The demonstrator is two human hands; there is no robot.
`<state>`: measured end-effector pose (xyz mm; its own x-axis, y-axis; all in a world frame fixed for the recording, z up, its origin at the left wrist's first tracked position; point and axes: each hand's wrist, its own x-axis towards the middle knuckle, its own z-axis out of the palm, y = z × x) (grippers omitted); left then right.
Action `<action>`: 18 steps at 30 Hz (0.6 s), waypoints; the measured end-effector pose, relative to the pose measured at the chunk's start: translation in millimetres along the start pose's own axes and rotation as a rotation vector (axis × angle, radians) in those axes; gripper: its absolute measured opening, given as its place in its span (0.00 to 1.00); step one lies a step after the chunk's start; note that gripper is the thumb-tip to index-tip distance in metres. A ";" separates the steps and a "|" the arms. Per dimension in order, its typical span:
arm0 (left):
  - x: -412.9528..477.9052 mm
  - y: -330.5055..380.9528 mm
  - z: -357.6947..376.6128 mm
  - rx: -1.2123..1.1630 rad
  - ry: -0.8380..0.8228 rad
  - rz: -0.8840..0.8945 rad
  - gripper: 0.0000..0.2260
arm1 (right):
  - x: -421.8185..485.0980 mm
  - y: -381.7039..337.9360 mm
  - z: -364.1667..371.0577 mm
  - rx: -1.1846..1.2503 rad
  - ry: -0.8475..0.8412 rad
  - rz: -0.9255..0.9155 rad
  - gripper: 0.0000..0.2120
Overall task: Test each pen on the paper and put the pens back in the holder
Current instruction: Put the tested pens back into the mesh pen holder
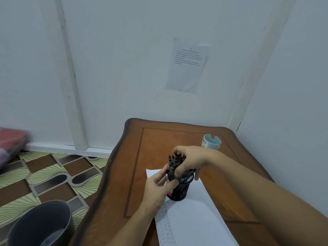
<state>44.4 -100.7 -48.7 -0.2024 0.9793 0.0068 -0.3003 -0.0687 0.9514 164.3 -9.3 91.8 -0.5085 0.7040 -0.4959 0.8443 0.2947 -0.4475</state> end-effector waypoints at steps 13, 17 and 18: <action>-1.3 1.4 1.2 -0.017 -0.009 0.008 0.24 | -3.9 14.6 2.4 -0.174 -0.017 -0.100 0.49; -0.6 0.8 2.4 -0.018 0.008 -0.003 0.24 | 0.7 14.7 0.0 -0.368 0.029 -0.220 0.40; -0.6 0.5 2.2 -0.017 0.011 -0.004 0.24 | 1.5 16.4 -2.5 -0.393 0.013 -0.253 0.40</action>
<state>46.4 -101.0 -47.6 -0.2110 0.9775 -0.0006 -0.3173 -0.0679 0.9459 177.8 -1.8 85.7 -0.7068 0.5858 -0.3966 0.6951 0.6791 -0.2358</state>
